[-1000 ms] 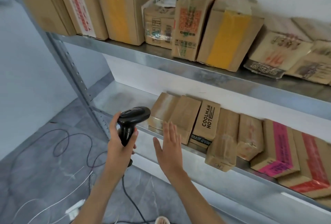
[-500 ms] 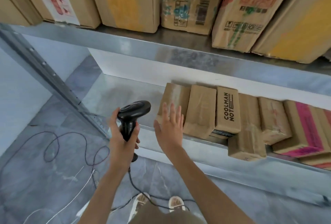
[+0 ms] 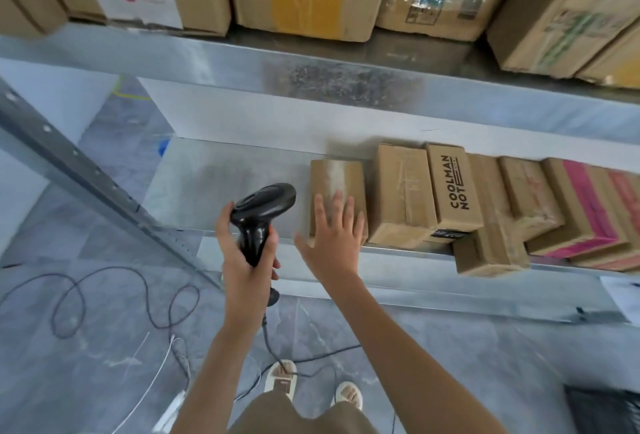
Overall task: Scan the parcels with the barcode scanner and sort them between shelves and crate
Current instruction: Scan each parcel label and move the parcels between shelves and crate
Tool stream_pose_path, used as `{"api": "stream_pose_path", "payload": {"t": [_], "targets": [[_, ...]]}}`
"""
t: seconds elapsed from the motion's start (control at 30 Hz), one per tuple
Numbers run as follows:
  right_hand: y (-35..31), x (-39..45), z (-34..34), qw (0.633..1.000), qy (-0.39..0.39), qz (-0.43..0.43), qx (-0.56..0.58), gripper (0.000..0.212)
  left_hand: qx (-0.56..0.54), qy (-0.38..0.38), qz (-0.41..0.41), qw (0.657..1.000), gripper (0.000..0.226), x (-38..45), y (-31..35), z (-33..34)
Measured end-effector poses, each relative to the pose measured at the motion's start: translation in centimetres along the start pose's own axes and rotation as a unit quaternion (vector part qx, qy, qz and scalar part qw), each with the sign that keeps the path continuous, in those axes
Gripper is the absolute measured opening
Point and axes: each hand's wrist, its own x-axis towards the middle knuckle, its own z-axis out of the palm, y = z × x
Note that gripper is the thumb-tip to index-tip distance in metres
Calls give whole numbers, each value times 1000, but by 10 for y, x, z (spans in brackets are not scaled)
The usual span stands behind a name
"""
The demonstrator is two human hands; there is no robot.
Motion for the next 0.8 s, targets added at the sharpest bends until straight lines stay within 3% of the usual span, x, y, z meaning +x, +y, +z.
{"api": "stream_pose_path", "payload": {"t": [0.17,0.43,0.8], "targets": [[-6,-26,12,999,42,13,-4,70,6,-7,-3,1000,68,-4,-7,-4],[5,-26,-2,992,26,13,122,65,-6,-7,9,1000,67,-2,1,-5],[18,-29,-23,922,38,44,382,66,-36,-20,29,999,68,10,9,-4]]}}
